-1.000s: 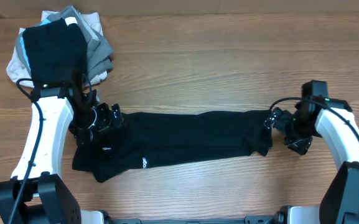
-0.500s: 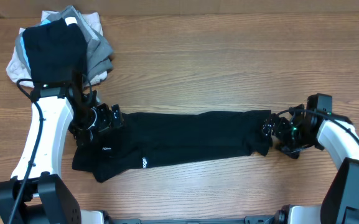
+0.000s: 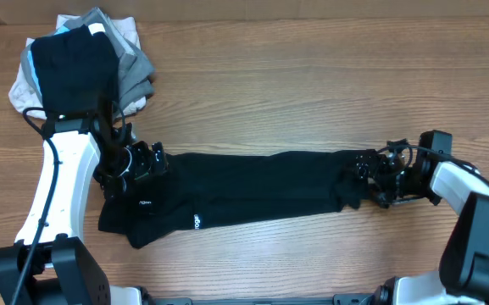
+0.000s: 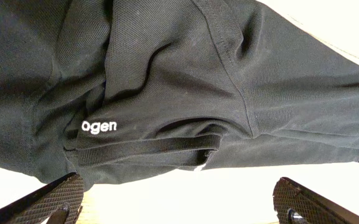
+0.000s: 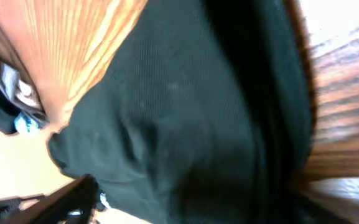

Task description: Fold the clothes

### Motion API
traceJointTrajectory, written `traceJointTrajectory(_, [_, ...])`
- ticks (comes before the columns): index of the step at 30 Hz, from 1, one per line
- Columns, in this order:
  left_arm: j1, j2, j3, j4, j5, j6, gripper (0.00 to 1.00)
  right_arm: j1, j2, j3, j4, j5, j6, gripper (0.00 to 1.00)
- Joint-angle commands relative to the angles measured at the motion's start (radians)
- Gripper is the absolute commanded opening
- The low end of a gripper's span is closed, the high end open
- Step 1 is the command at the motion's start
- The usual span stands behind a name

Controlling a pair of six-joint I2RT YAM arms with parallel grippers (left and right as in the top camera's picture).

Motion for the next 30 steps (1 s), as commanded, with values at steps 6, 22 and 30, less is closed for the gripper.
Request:
traceJointTrajectory(6, [-0.008, -0.011, -0.006, -0.004, 0.008, 0.019, 1.00, -0.003, 0.090, -0.039, 0.014, 0.110, 0.053, 0.22])
traceJointTrajectory(22, [-0.008, -0.011, -0.006, -0.004, 0.008, 0.026, 1.00, 0.040, 0.007, 0.346, -0.414, 0.658, 0.196, 0.04])
traceJointTrajectory(30, [-0.008, -0.011, -0.006, -0.003, 0.008, 0.026, 1.00, 0.331, -0.004, 0.349, -0.507, 0.997, 0.384, 0.04])
